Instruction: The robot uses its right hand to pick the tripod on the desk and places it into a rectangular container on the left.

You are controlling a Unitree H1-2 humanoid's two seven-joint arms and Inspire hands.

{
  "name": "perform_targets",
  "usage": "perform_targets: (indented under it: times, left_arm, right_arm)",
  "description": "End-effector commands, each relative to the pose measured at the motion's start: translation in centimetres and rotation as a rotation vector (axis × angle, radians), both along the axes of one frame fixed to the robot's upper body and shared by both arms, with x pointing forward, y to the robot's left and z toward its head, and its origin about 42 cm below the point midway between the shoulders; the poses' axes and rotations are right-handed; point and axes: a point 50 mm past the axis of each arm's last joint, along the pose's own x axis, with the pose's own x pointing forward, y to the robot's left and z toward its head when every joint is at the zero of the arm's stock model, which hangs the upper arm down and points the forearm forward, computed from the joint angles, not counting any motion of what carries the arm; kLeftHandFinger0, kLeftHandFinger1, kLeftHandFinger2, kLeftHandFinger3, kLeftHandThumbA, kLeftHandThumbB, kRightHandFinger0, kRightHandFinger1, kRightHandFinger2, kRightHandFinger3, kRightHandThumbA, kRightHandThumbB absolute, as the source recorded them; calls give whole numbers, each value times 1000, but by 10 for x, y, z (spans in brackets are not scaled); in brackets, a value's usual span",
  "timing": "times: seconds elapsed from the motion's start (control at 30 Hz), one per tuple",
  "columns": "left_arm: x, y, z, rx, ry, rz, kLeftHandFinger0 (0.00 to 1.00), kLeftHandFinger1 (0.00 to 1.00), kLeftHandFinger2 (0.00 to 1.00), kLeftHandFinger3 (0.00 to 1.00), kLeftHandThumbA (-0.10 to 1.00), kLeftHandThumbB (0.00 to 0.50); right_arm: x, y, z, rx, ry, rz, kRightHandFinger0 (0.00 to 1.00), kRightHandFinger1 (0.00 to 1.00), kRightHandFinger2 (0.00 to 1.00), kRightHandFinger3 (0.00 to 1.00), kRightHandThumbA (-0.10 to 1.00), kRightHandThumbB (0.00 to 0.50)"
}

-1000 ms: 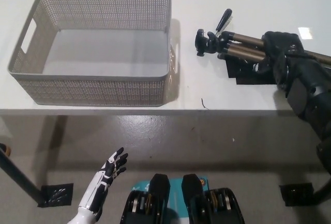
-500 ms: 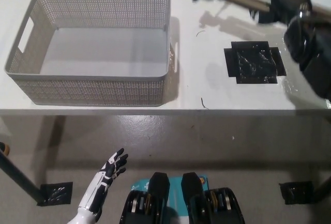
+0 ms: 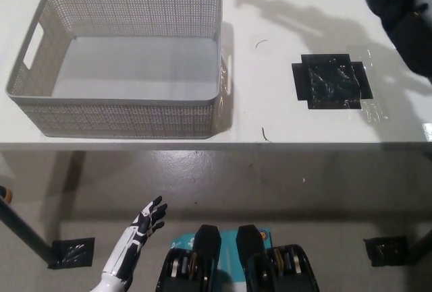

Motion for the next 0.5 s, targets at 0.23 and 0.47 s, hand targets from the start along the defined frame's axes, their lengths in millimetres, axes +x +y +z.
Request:
perform_targets:
  times: [0.23,0.47]
  left_arm:
    - [-2,2,8,27,-49,-38,1000,1000,1000,1000,1000,500]
    - [-3,1,5,17,-48,-45,1000,1000,1000,1000,1000,500]
  right_arm:
    - [-35,107,47,-154,-220,169,0,292,794,798,-100,259]
    - [-21,136,-3,-195,-149,193,0,24,602,281,-100,317]
